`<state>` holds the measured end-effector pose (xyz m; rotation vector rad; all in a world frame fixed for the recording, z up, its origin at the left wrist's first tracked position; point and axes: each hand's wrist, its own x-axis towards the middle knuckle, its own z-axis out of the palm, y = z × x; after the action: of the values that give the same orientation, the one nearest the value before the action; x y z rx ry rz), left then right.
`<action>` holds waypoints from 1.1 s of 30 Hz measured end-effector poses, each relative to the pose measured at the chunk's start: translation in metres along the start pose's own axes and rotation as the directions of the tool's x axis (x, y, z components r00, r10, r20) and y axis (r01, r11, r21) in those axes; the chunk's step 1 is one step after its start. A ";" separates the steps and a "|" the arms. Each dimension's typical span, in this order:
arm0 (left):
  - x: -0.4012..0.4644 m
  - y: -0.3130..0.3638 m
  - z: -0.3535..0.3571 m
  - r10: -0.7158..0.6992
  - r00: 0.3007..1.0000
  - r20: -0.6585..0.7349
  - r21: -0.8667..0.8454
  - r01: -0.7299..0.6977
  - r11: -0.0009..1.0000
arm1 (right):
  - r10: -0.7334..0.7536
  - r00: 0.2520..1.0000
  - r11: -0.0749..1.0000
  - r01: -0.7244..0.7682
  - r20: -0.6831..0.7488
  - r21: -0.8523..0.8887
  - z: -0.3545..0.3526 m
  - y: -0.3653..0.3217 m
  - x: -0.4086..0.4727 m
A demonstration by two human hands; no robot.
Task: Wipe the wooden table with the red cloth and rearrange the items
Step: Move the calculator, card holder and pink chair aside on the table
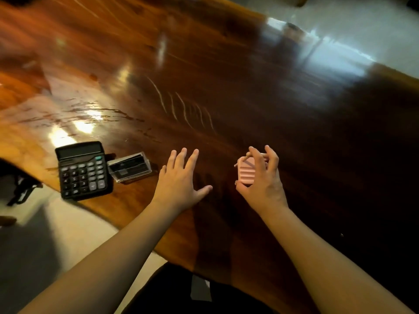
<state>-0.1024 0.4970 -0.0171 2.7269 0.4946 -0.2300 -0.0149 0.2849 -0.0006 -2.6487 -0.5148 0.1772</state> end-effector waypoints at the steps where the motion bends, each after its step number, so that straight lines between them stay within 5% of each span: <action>1: -0.002 -0.010 -0.003 -0.024 1.000 -0.006 -0.009 0.024 1.000 | -0.024 1.000 1.000 0.024 0.008 0.005 0.004 -0.010 0.006; 18: -0.041 -0.132 -0.031 -0.244 0.961 -0.127 -0.105 0.231 0.967 | -0.348 0.917 0.935 0.354 0.196 0.006 0.088 -0.168 0.092; 33: -0.051 -0.169 -0.038 -0.300 0.939 -0.167 -0.162 0.274 0.948 | -0.414 0.881 0.897 0.438 0.227 -0.062 0.128 -0.202 0.099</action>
<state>-0.2080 0.6427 -0.0244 2.5468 0.9304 -0.0071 -0.0160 0.5416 -0.0306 -2.5564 -1.1958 0.2978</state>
